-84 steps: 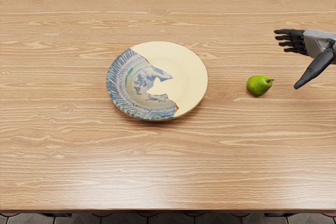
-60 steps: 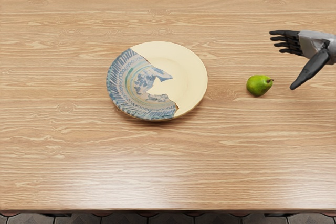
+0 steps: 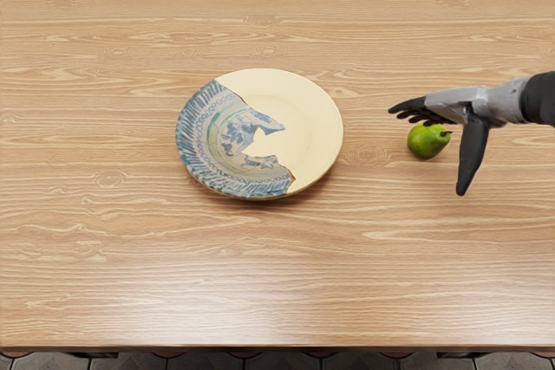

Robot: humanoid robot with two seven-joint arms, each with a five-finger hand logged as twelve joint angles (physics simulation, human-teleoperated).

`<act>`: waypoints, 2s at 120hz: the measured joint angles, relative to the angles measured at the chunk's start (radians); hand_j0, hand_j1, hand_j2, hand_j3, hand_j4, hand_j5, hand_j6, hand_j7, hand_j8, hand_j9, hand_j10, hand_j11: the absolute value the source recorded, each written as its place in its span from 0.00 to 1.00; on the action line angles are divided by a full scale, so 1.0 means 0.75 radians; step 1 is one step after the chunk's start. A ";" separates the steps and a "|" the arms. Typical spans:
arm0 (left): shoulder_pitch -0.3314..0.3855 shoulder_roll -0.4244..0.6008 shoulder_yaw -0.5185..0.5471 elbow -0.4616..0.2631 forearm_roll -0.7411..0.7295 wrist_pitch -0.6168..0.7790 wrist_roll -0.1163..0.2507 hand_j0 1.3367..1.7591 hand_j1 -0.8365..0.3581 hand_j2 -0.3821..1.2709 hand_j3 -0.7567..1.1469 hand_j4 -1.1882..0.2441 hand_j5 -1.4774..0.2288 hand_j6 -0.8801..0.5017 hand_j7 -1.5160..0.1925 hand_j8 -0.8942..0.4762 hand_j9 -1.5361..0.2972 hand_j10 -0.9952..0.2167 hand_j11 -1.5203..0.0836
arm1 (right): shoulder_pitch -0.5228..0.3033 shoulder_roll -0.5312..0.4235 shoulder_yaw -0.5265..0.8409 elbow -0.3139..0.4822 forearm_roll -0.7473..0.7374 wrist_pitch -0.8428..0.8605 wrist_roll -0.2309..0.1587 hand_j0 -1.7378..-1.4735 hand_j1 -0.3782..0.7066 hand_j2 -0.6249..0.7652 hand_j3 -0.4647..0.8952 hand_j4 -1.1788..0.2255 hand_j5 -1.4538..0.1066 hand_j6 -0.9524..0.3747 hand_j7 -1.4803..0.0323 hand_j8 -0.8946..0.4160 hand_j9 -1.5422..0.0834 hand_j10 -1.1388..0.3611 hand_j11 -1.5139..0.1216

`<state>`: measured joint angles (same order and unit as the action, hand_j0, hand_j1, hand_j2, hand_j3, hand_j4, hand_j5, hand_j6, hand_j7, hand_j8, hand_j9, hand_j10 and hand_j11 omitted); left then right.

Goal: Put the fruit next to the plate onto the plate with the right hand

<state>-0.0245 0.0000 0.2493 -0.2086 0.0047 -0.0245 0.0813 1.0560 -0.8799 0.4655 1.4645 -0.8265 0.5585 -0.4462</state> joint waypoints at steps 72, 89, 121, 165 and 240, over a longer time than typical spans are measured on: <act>0.000 0.000 0.000 0.000 0.000 0.000 0.000 0.76 0.99 0.23 0.40 0.83 0.87 0.64 0.89 0.65 0.84 0.82 0.95 | -0.106 0.196 -0.077 -0.077 -0.329 -0.521 -0.023 0.30 0.06 0.45 0.34 0.81 0.91 0.69 0.95 0.66 0.92 0.74 0.90; 0.000 0.000 0.000 0.000 0.000 0.000 0.000 0.76 0.99 0.23 0.40 0.83 0.87 0.64 0.89 0.65 0.84 0.82 0.95 | -0.116 0.254 -0.129 -0.137 -0.377 -0.617 -0.025 0.30 0.06 0.45 0.34 0.81 0.90 0.69 0.95 0.65 0.92 0.74 0.90; 0.000 0.000 0.000 0.000 0.000 0.000 0.000 0.76 0.99 0.23 0.40 0.83 0.87 0.64 0.89 0.65 0.84 0.82 0.95 | -0.149 0.285 -0.183 -0.215 -0.407 -0.715 -0.011 0.30 0.07 0.45 0.34 0.81 0.90 0.68 0.95 0.65 0.92 0.73 0.90; 0.000 0.000 0.000 0.000 0.000 0.000 0.000 0.76 0.99 0.23 0.40 0.83 0.87 0.64 0.89 0.65 0.84 0.82 0.95 | -0.146 0.324 -0.230 -0.240 -0.528 -0.747 -0.044 0.30 0.10 0.44 0.34 0.79 0.87 0.66 0.92 0.62 0.89 0.71 0.87; 0.000 0.000 0.000 0.000 0.000 0.000 0.000 0.76 0.99 0.23 0.40 0.83 0.87 0.64 0.89 0.65 0.84 0.82 0.95 | -0.159 0.329 -0.234 -0.210 -0.552 -0.792 -0.053 0.30 0.29 0.42 0.34 0.66 0.73 0.53 0.77 0.49 0.75 0.59 0.73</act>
<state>-0.0245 0.0000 0.2492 -0.2086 0.0047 -0.0245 0.0813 0.9367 -0.6334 0.2900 1.3070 -1.2405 -0.0357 -0.4863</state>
